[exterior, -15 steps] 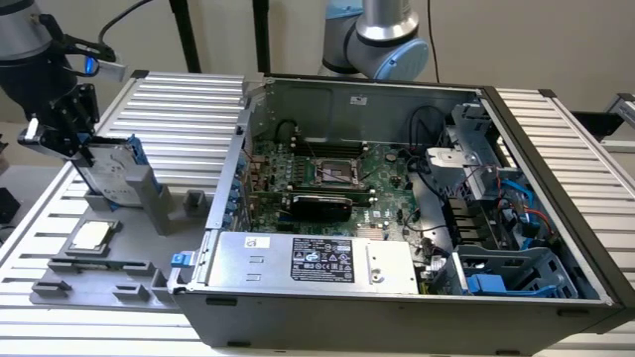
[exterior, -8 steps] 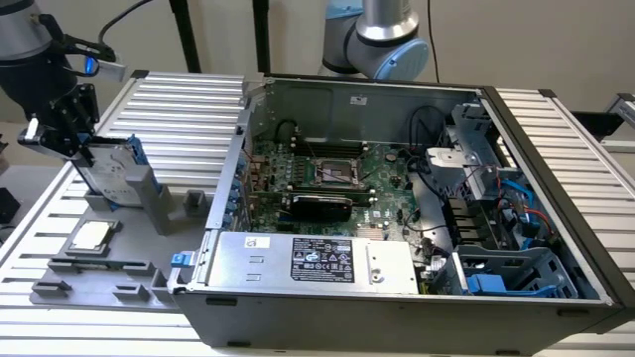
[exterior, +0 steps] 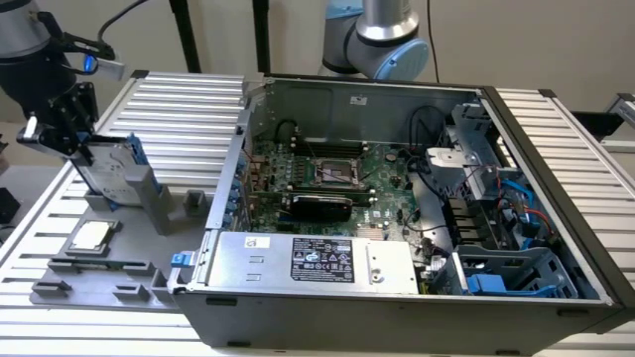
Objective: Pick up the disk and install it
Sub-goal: 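Pick up the disk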
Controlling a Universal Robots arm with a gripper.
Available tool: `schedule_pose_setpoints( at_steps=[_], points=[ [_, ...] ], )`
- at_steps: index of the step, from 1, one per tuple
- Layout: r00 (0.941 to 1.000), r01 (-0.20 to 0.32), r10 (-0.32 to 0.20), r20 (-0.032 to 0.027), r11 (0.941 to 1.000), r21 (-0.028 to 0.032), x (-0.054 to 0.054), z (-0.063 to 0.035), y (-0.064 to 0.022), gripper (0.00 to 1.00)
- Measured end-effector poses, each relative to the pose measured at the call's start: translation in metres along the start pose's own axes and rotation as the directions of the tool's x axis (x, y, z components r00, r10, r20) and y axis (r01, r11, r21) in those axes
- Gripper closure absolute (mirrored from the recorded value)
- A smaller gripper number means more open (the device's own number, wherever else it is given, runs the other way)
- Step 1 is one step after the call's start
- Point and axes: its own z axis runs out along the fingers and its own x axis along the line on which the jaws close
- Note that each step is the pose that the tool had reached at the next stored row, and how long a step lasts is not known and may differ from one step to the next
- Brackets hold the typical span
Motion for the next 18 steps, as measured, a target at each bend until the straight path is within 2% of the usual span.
schedule_pose_setpoints(
  at_steps=[6,18],
  points=[
    [1.0,0.0,0.0,0.0,1.0,0.0001,0.0,-0.0179,-0.0002,1.0],
    [1.0,0.0,0.0,0.0004,1.0,-0.0001,-0.001,-0.0718,-0.0064,1.0]
  ],
)
